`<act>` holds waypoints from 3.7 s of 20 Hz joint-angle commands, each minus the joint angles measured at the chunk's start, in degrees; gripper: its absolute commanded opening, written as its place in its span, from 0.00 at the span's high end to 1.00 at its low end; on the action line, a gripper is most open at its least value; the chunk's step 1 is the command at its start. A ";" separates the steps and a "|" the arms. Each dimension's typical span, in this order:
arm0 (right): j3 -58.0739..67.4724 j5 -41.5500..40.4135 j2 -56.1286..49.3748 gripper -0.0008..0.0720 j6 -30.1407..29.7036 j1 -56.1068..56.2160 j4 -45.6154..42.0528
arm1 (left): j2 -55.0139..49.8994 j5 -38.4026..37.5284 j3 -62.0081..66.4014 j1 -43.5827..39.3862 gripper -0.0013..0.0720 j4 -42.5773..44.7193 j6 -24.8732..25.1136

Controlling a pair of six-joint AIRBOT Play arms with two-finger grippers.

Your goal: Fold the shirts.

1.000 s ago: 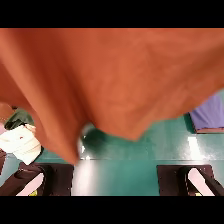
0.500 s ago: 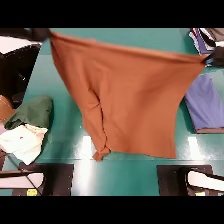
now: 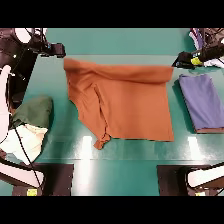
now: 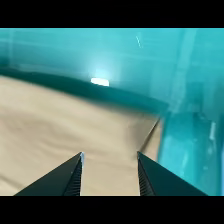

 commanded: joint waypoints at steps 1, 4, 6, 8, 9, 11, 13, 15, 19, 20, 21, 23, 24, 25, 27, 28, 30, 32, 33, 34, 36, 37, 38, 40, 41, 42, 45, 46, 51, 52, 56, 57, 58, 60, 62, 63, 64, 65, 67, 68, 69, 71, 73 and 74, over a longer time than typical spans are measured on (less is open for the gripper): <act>2.99 2.78 -0.74 0.45 0.24 -0.96 5.73 | -0.42 -9.29 2.10 1.18 0.16 -0.31 -1.42; 1.64 7.17 2.97 0.45 -0.20 -1.73 5.60 | 2.45 -16.79 1.53 3.10 0.16 -5.22 -2.14; -3.93 6.12 7.89 0.45 -1.18 -1.99 5.95 | 7.06 -17.73 -3.61 2.84 0.16 -6.69 -2.14; -11.26 4.22 13.57 0.45 -1.20 -2.01 5.99 | 13.40 -17.62 -13.42 1.33 0.16 -7.17 -2.16; -15.06 3.06 16.44 0.45 -1.20 -1.99 6.01 | 17.05 -16.96 -19.76 0.11 0.16 -7.26 -2.25; -21.31 0.83 21.20 0.45 -1.22 -2.01 5.95 | 25.59 -13.18 -35.32 -3.52 0.16 -9.57 -3.61; -26.05 -1.55 24.94 0.45 -1.22 -2.01 5.99 | 34.18 -7.26 -51.49 -7.23 0.16 -17.29 -5.29; -29.64 -3.39 27.91 0.45 -1.22 -1.99 6.05 | 41.44 -1.16 -65.75 -10.67 0.16 -28.94 -5.68; -33.27 -4.33 31.43 0.45 -1.20 -1.99 6.10 | 46.86 7.54 -79.95 -18.03 0.16 -42.18 -6.51; -33.79 -4.76 32.04 0.45 -1.18 -1.99 6.12 | 46.75 9.64 -81.31 -20.50 0.16 -43.06 -6.78; -34.47 -5.22 32.72 0.45 -1.20 -2.01 6.12 | 46.75 11.89 -82.05 -23.06 0.16 -43.69 -8.20; -35.52 -5.95 33.59 0.45 -1.18 -1.99 6.12 | 46.62 16.68 -82.14 -27.82 0.16 -43.71 -9.68; -35.76 -5.88 33.73 0.45 -1.18 -2.01 6.10 | 46.47 18.97 -82.16 -29.79 0.16 -43.65 -9.77; -35.74 -5.73 33.73 0.45 -1.18 -1.99 6.12 | 46.31 20.48 -82.27 -31.32 0.16 -43.45 -11.06; -35.74 -5.88 33.70 0.46 -1.16 -1.99 6.16 | 45.07 20.81 -82.31 -32.87 0.16 -43.50 -11.65; -35.74 -5.97 33.66 0.46 -1.14 -1.99 6.19 | 44.22 20.48 -82.31 -33.42 0.16 -43.69 -11.63; -35.74 -5.77 33.68 0.46 -1.16 -1.99 6.16 | 42.91 21.18 -82.29 -33.83 0.16 -43.85 -11.63; -35.74 -5.79 33.68 0.46 -1.14 -1.99 6.16 | 42.23 22.71 -82.29 -33.83 0.16 -43.98 -11.61; -35.74 -5.79 33.68 0.46 -1.16 -1.99 6.16 | 41.79 23.37 -82.29 -33.83 0.16 -44.37 -11.63; -35.74 -5.79 33.66 0.46 -1.16 -1.99 6.14 | 41.53 24.65 -82.25 -33.83 0.16 -44.65 -11.63; -35.74 -5.77 33.66 0.46 -1.16 -1.99 6.14 | 41.53 28.09 -82.25 -33.83 0.16 -44.81 -11.63; -35.74 -5.75 33.66 0.46 -1.16 -1.99 6.14 | 41.53 28.83 -82.25 -33.83 0.16 -44.81 -11.65; -35.74 -5.75 33.66 0.46 -1.16 -1.99 6.14 | 41.53 28.65 -82.25 -33.83 0.20 -44.78 -11.65; -35.74 -5.70 33.68 0.46 -1.16 -2.01 6.14 | 41.55 28.59 -82.23 -33.83 0.83 -44.78 -11.61; -35.74 -5.38 33.73 0.46 -1.16 -2.01 6.12 | 41.72 27.61 -81.81 -33.64 0.95 -44.35 -11.47; -35.69 -4.48 33.73 0.46 -1.16 -2.03 6.03 | 42.14 25.09 -80.94 -32.52 0.95 -43.78 -10.75; -35.69 -0.39 33.73 0.46 -1.18 -3.85 5.90 | 44.74 13.49 -75.36 -22.99 0.95 -33.16 -10.36; -35.71 2.05 33.73 0.46 -1.22 -4.94 5.86 | 45.97 10.36 -73.24 -19.06 0.95 -28.55 -10.56; -45.33 5.40 37.00 0.46 -1.25 -12.20 5.40 | 46.88 -1.11 -65.16 -3.96 0.95 -11.63 -5.81; -49.29 4.68 38.38 0.45 -1.73 -13.77 5.40 | 46.86 -1.46 -65.16 -2.97 0.95 -11.41 -5.01; -62.55 4.11 41.38 0.29 -3.69 -17.33 5.55 | 46.86 -1.29 -65.16 -2.84 0.95 -11.04 -4.50; -64.78 3.52 41.81 0.29 -4.00 -17.62 5.55 | 46.86 -1.05 -65.16 -2.84 0.82 -10.80 -4.44; -66.64 2.75 42.29 0.30 -4.04 -17.90 5.57 | 46.86 -0.74 -65.16 -2.84 0.36 -10.62 -4.50; -69.29 1.44 43.58 0.29 -4.04 -17.94 5.49 | 46.51 -1.20 -65.16 -2.84 0.23 -10.62 -4.48; -70.53 1.20 44.19 0.30 -4.07 -17.94 5.53 | 46.27 -2.45 -65.72 -2.84 0.23 -10.64 -4.46; -70.69 1.33 44.26 0.30 -4.04 -17.94 5.51 | 46.23 -2.75 -66.40 -2.84 0.23 -10.67 -4.48; -70.64 1.25 44.26 0.30 -4.04 -17.94 5.55 | 46.23 -3.19 -67.23 -2.84 0.23 -11.50 -4.48; -70.60 1.14 44.26 0.30 -4.07 -17.94 5.55 | 46.23 -4.61 -67.84 -2.84 0.23 -13.31 -4.26; -70.58 1.31 44.26 0.30 -4.04 -17.94 5.57 | 46.29 -10.43 -67.71 -2.84 0.23 -15.43 -1.90; -70.58 1.29 44.26 0.30 -4.04 -17.94 5.57 | 46.51 -12.55 -67.60 -2.84 0.23 -15.43 -1.95; -70.58 1.16 44.26 0.30 -4.04 -17.94 5.57 | 46.90 -13.49 -67.52 -2.84 0.23 -15.45 -1.95; -70.58 1.11 44.26 0.30 -4.04 -17.94 5.60 | 46.90 -13.73 -66.34 -2.84 0.23 -15.47 -1.97; -70.58 1.20 44.26 0.30 -4.04 -17.94 5.62 | 46.88 -15.56 -64.72 -2.84 0.23 -15.67 -1.92; -70.58 1.16 44.26 0.30 -4.04 -17.88 5.64 | 46.88 -17.16 -64.57 -2.84 0.23 -15.74 -1.77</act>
